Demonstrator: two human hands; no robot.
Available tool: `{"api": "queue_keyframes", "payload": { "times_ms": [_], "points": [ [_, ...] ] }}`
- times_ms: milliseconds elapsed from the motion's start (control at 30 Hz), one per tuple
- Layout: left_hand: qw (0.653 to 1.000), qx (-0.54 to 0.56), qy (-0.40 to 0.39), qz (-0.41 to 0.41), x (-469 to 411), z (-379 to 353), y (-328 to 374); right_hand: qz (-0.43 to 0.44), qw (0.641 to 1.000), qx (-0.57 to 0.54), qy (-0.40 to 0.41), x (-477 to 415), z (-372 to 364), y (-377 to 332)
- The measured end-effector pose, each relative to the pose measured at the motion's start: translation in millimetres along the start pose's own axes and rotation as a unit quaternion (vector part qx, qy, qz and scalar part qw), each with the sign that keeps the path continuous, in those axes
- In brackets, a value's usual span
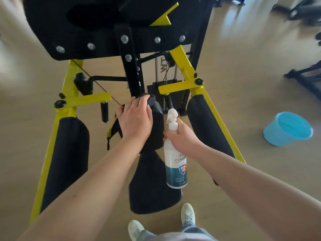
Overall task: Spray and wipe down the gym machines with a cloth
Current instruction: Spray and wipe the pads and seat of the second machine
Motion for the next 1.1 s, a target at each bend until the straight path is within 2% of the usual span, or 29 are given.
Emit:
{"api": "queue_keyframes", "payload": {
  "times_ms": [200, 300, 367, 433, 533, 667, 733, 833, 900, 967, 1100],
  "points": [
    [0.985, -0.089, -0.034, -0.145, -12, -19, 22, -0.009, 1.000, 0.013, 0.006, 5, 20, 12],
    [0.961, -0.101, -0.046, -0.252, -8, -28, 25, -0.002, 1.000, -0.011, 0.005, 3, 18, 10],
    [0.946, -0.118, -0.062, -0.295, -2, -27, 20, 0.002, 1.000, -0.023, 0.001, 3, 12, 5],
    [0.950, -0.144, -0.051, -0.274, 6, -25, 9, 0.008, 0.999, -0.029, -0.010, 2, 3, 1],
    [0.973, -0.144, -0.012, -0.182, 22, -20, -11, 0.018, 0.999, -0.029, -0.039, 3, -10, -5],
    [0.992, -0.084, -0.012, -0.089, 30, -15, -34, 0.025, 0.997, -0.024, -0.065, 2, -24, -11],
    [0.999, -0.029, 0.001, -0.015, 31, -12, -38, 0.026, 0.997, -0.017, -0.071, 1, -30, -12],
    [0.989, 0.061, 0.042, 0.131, 23, -4, -32, 0.022, 0.997, -0.025, -0.063, 2, -30, -10],
    [0.976, 0.071, 0.042, 0.201, 2, 2, -25, 0.020, 0.998, -0.039, -0.051, 2, -25, -6],
    [0.981, 0.003, -0.008, 0.194, -18, 4, -19, 0.016, 0.998, -0.046, -0.042, 3, -18, 1],
    [0.990, -0.111, -0.085, 0.007, -32, 0, 0, 0.003, 0.999, -0.048, -0.011, 5, 0, 12]
  ]
}}
Point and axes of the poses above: each hand's wrist, its own x-axis away from the middle knuckle, its own z-axis out of the back of the hand, y = z × x, the point moved 1 cm from there along -x, towards the middle knuckle, and after that the axes turned 6 degrees about -z, right-handed, at the moved point
